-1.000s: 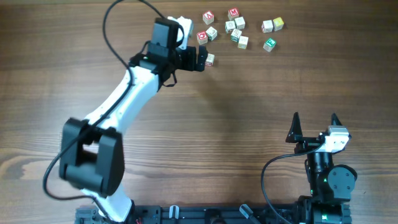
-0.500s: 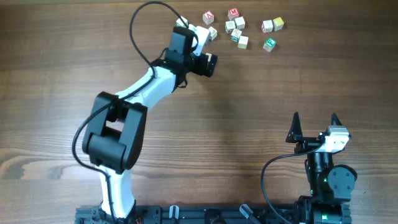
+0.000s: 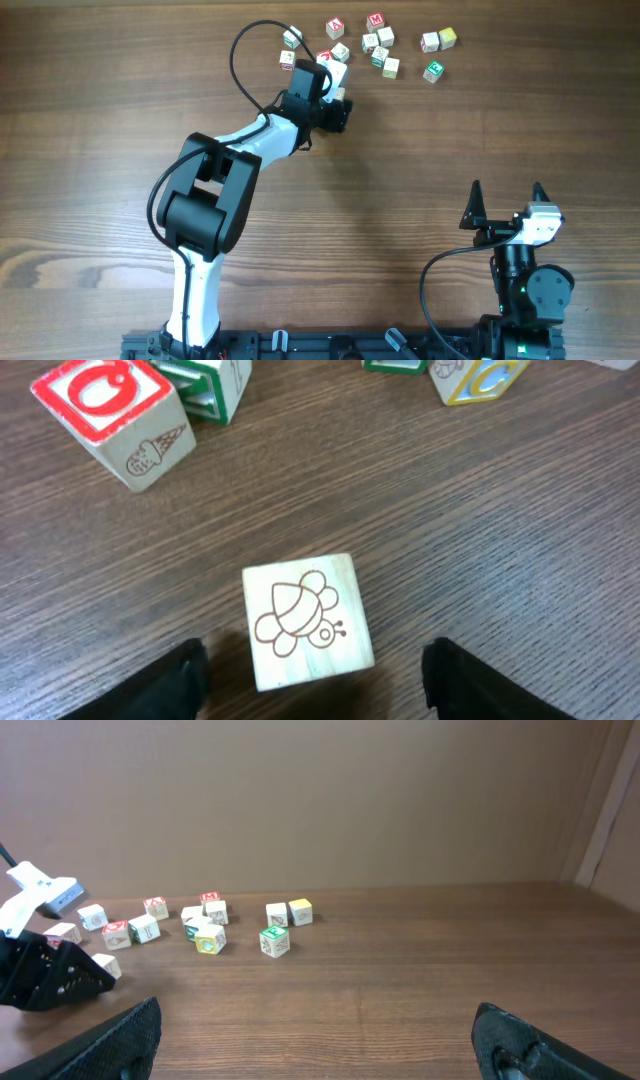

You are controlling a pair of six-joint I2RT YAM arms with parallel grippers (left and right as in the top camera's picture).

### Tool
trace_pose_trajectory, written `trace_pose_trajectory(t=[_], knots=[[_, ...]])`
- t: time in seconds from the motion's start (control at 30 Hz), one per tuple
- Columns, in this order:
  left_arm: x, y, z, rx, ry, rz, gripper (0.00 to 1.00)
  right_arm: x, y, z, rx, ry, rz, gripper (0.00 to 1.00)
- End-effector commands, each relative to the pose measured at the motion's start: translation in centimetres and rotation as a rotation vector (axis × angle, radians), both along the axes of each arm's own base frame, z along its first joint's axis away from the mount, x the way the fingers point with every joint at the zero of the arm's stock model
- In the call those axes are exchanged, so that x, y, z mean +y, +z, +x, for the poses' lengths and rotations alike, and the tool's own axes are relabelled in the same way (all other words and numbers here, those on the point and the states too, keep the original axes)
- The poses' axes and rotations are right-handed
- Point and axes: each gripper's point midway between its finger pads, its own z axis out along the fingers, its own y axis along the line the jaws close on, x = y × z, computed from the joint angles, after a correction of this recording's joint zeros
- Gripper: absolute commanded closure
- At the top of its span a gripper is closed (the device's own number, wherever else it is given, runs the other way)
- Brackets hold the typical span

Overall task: Form a horizontal line
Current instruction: 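Lower the left gripper over the white bee-picture block and close on it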

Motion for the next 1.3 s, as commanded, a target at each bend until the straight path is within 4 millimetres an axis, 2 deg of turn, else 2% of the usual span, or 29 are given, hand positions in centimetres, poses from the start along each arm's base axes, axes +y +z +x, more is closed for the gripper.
trace_pose_trajectory(t=[0.0, 0.27, 0.53, 0.77, 0.93, 1.1, 1.13, 1.23, 1.27], knots=[[0.2, 0.1, 0.6, -0.01, 0.013, 0.001, 0.38, 0.4, 0.2, 0.0, -0.009, 0.019, -0.015, 0.0], [0.2, 0.0, 0.5, 0.005, 0.026, -0.007, 0.56, 0.4, 0.2, 0.0, -0.01, 0.019, -0.015, 0.0], [0.3, 0.2, -0.2, 0.038, 0.038, -0.007, 0.63, 0.4, 0.2, 0.0, -0.01, 0.019, -0.015, 0.0], [0.2, 3.0, -1.2, 0.056, 0.05, -0.023, 0.64, 0.4, 0.2, 0.0, -0.009, 0.019, -0.015, 0.0], [0.2, 4.9, -1.9, 0.067, 0.066, -0.035, 0.68, 0.4, 0.2, 0.0, -0.01, 0.019, -0.015, 0.0], [0.6, 5.0, -2.4, 0.098, 0.098, -0.031, 0.68, 0.4, 0.2, 0.0, -0.009, 0.019, -0.015, 0.0], [0.6, 5.1, -2.3, 0.091, 0.101, -0.032, 0.61, 0.4, 0.2, 0.0, -0.01, 0.019, -0.015, 0.0], [0.9, 5.6, -1.5, 0.051, 0.121, -0.024, 0.17, 0.4, 0.2, 0.0, -0.01, 0.019, -0.015, 0.0], [0.8, 5.8, -1.3, 0.028, 0.107, -0.017, 0.08, 0.4, 0.2, 0.0, -0.01, 0.019, -0.015, 0.0]])
